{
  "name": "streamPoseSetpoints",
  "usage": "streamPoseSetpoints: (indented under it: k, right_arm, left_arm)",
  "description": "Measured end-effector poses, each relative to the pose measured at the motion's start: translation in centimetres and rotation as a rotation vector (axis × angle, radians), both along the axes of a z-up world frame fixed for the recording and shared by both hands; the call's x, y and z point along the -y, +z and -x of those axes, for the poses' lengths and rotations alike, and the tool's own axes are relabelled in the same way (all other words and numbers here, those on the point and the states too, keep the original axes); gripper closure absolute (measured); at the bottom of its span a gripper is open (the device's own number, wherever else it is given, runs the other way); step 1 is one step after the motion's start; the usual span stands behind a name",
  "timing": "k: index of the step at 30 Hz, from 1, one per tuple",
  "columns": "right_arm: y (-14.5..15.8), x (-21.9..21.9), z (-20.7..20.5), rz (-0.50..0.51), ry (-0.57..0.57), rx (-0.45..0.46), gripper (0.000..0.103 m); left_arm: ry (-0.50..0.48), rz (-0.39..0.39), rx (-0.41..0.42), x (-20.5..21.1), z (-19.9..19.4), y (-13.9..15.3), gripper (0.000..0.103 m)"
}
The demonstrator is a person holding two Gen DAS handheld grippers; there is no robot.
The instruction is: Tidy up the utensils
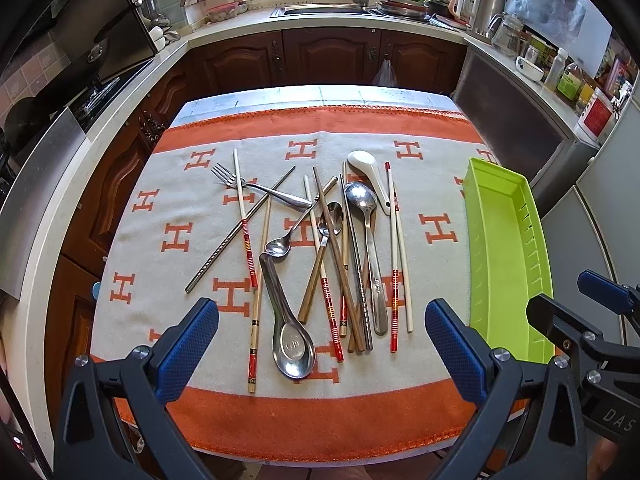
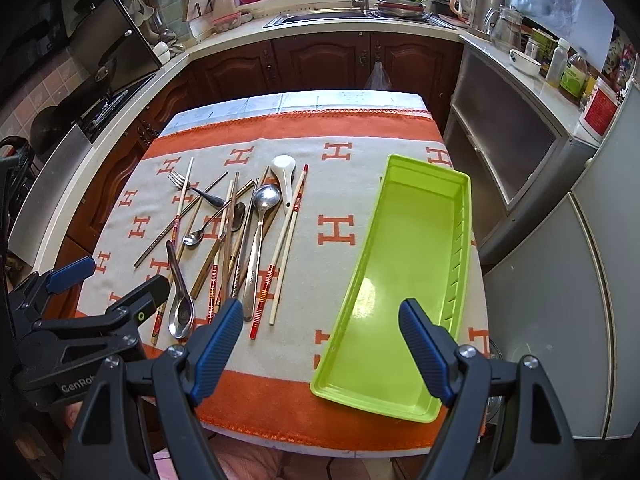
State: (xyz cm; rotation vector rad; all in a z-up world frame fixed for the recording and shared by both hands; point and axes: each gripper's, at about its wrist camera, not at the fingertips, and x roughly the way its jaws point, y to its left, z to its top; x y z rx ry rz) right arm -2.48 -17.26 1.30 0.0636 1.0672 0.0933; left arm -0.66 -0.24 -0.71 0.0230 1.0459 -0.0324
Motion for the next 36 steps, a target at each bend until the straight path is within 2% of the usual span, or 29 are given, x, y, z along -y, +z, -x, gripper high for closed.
streamPoseSetpoints:
  k: [36]
  right_arm:
    - [-0.3,0.6,-1.4,-0.003,-0.030,-0.018,0.023]
  left_arm:
    - [0.006,-0.019,-0.052,0.6,-2.3,-1.0,0.001]
